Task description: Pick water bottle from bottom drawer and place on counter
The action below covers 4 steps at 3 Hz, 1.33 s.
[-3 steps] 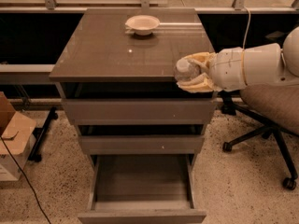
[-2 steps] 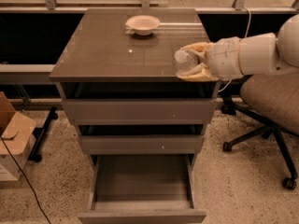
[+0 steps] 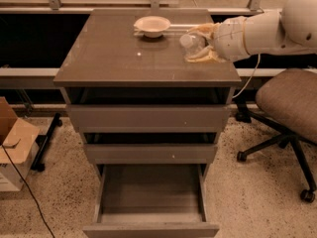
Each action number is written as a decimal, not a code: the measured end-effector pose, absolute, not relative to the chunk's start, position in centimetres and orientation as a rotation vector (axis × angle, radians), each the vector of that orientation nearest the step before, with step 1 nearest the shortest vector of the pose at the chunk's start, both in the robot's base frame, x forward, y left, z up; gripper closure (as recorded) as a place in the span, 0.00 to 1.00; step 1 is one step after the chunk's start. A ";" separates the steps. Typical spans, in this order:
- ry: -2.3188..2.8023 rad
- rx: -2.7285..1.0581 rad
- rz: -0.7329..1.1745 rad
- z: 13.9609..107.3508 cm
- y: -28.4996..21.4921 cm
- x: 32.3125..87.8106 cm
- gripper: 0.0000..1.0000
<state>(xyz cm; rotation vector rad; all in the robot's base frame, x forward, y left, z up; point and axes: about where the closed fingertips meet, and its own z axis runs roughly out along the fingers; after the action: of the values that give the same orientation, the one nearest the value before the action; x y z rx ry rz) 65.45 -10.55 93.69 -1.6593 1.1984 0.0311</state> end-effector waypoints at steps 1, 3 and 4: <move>1.164 -1.716 0.018 92.9 -9.1 68.7 0.81; 1.148 -1.761 0.047 89.6 -7.7 73.7 0.35; 1.139 -1.785 0.056 88.5 -6.7 75.7 0.12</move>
Offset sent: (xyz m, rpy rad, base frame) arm 0.0906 0.0269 -0.0458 -0.0618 0.0102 0.0865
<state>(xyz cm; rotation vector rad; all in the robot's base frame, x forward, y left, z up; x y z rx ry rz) 75.71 -6.75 88.47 -1.7851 1.1389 0.0559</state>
